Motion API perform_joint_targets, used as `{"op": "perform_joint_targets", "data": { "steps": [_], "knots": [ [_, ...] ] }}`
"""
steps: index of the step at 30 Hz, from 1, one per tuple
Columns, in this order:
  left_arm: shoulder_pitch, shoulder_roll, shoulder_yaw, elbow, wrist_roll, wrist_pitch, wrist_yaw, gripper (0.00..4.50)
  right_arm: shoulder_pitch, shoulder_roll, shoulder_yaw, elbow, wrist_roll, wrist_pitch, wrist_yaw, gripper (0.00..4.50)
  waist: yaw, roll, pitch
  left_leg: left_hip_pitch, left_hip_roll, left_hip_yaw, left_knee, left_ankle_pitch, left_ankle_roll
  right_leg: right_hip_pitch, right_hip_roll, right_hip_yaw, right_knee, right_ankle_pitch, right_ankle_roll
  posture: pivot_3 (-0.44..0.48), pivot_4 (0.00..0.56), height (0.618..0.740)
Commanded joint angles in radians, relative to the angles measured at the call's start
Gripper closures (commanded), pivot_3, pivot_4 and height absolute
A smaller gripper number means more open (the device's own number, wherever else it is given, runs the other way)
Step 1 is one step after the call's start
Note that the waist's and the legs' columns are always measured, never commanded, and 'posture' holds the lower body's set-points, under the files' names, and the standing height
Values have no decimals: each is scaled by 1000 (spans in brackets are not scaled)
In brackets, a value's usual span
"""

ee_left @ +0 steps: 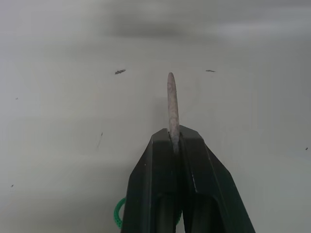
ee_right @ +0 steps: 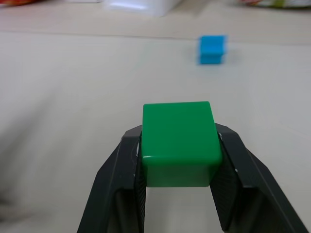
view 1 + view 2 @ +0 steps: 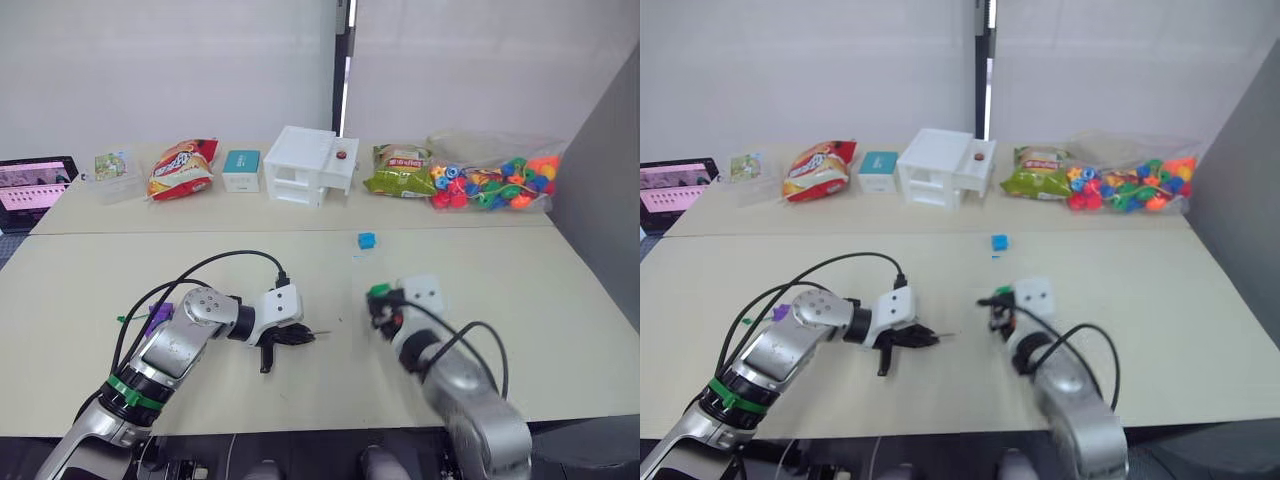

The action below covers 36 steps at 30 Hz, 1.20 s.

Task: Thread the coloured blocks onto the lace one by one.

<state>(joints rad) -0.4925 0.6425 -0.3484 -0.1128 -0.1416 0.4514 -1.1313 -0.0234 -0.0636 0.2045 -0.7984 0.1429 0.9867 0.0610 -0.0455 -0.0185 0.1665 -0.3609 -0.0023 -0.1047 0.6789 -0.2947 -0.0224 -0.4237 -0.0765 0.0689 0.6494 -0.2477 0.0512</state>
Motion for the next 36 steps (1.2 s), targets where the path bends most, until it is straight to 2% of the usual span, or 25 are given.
{"op": "perform_joint_targets", "data": {
  "steps": [1,5,10,12,13,15,18,19,22,24,25,28,32,36],
  "knots": [
    [-13,1,11,-16,-5,-18,-9,4500,52,1,29,-65,15,93,-20,3313,1,0,0,1,0,0,0,0,0,1,0,0,0,0,0,0,150,740],
    [-16,0,9,-19,-5,-17,-13,4500,58,-29,31,21,5,78,2,3313,2,0,0,1,0,0,0,0,0,2,0,0,-1,0,0,0,150,740],
    [-14,13,17,-23,-6,-17,-23,4500,78,-4,44,94,3,2,-1,3313,-4,0,0,4,1,0,-1,0,0,2,1,0,0,0,0,0,150,740],
    [-12,17,23,-26,-7,-15,-25,4500,85,-20,30,57,4,-35,14,2277,-2,0,0,4,1,0,-1,0,0,2,1,0,0,0,0,0,150,740],
    [-11,18,24,-26,-8,-14,-25,4500,86,-31,25,40,8,-48,25,1908,-1,0,0,4,1,0,-1,0,0,2,1,0,0,0,0,0,150,740],
    [-10,20,25,-24,-7,-15,-24,4500,79,-53,-3,-9,47,-51,70,1355,0,0,0,3,1,0,-1,0,0,2,1,0,0,0,0,0,150,740],
    [-12,20,24,-21,-8,-15,-21,4500,53,-121,-41,-69,101,-17,147,205,2,0,0,3,0,0,-1,0,0,2,0,0,-1,0,0,0,150,740],
    [-14,18,23,-19,-8,-15,-21,4500,44,-140,-58,-78,120,-10,168,17,2,0,0,3,0,0,-1,0,0,2,0,0,-1,0,0,0,150,740],
    [-14,16,29,-35,-17,-3,-17,4500,-110,-434,-206,-44,347,50,529,17,2,0,1,3,0,1,0,0,0,4,0,0,-2,0,0,0,150,740],
    [-17,10,35,-51,-33,19,-18,4500,-182,-529,-241,28,442,53,652,17,2,-1,1,3,0,2,1,0,0,5,0,0,-4,0,1,0,150,740],
    [-19,9,37,-59,-42,31,-20,4500,-205,-576,-235,62,463,41,704,17,2,-1,1,4,1,1,1,0,0,5,1,0,-4,0,0,0,150,740],
    [-3,22,30,-108,-55,61,-31,4500,-351,-749,-85,289,353,-175,980,17,-2,-1,1,4,1,0,-1,-1,2,5,3,0,-2,0,0,0,150,740],
    [7,29,30,-130,-58,82,-24,4500,-484,-794,65,491,227,-418,1169,17,0,-1,1,3,1,2,0,-1,2,4,1,0,-2,0,0,0,150,740],
    [23,46,35,-150,-57,90,-17,4500,-610,-767,226,740,42,-742,1339,17,0,-1,1,3,1,2,1,-1,2,3,1,0,-2,0,0,0,150,740]
  ]
}}
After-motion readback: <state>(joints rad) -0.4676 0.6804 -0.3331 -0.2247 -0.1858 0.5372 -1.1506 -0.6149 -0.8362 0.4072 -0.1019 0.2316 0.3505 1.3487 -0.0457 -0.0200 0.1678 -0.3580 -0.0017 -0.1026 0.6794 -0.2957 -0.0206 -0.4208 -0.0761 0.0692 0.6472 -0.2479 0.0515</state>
